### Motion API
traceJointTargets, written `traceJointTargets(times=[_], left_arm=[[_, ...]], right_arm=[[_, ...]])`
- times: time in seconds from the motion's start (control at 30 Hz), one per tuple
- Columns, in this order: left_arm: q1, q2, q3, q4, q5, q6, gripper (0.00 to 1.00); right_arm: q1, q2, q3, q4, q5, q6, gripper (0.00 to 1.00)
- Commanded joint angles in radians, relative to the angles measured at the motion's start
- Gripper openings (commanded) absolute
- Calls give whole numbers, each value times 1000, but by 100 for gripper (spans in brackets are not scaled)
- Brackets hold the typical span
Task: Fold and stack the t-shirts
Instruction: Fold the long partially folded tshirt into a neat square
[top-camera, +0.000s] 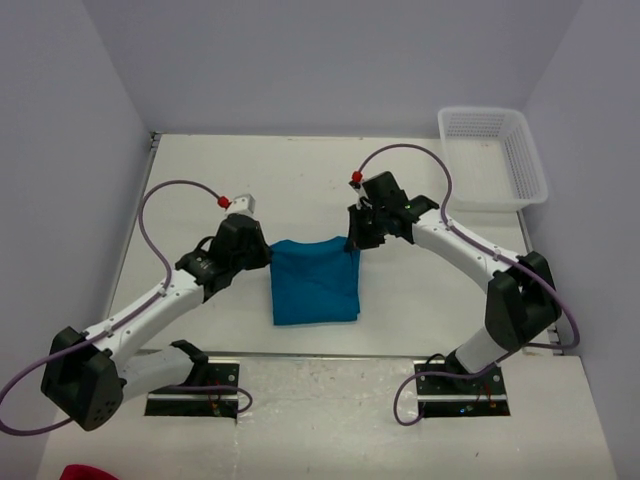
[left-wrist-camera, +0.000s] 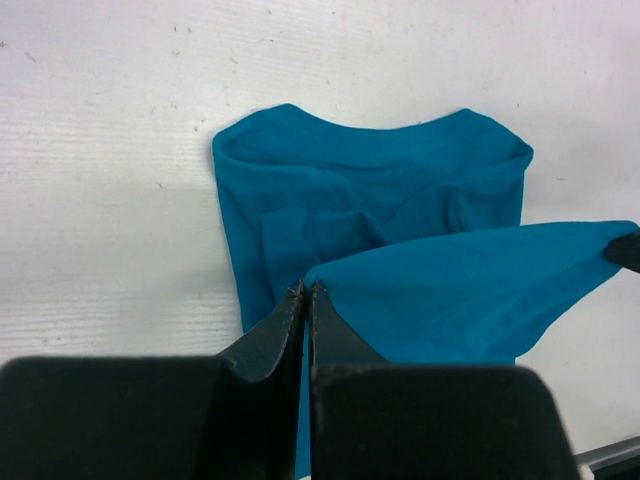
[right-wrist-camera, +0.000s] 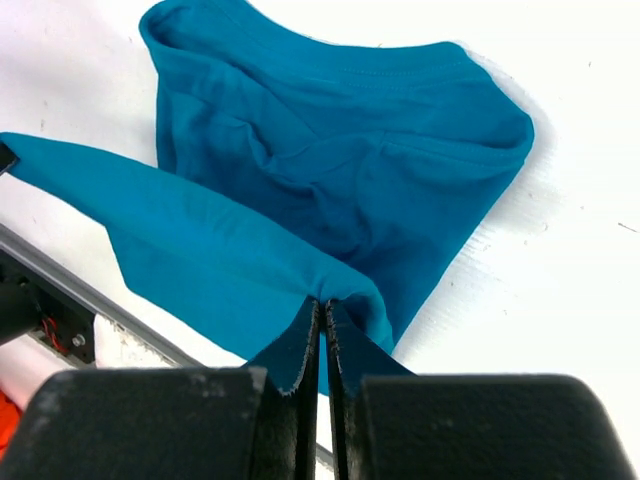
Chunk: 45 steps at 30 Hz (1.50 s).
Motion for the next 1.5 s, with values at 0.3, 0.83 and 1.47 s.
traceJointTargets(times=[0.3, 0.83, 1.47], left_arm=[[1, 219, 227, -9, -59, 92, 0], [116, 686, 452, 127, -51, 156, 0], [155, 821, 569, 230, 6, 265, 26]], right_arm=[[-1, 64, 107, -56, 103, 28, 0], [-75, 359, 302, -94, 56, 51, 0], [-156, 527, 466, -217, 100, 89, 1]])
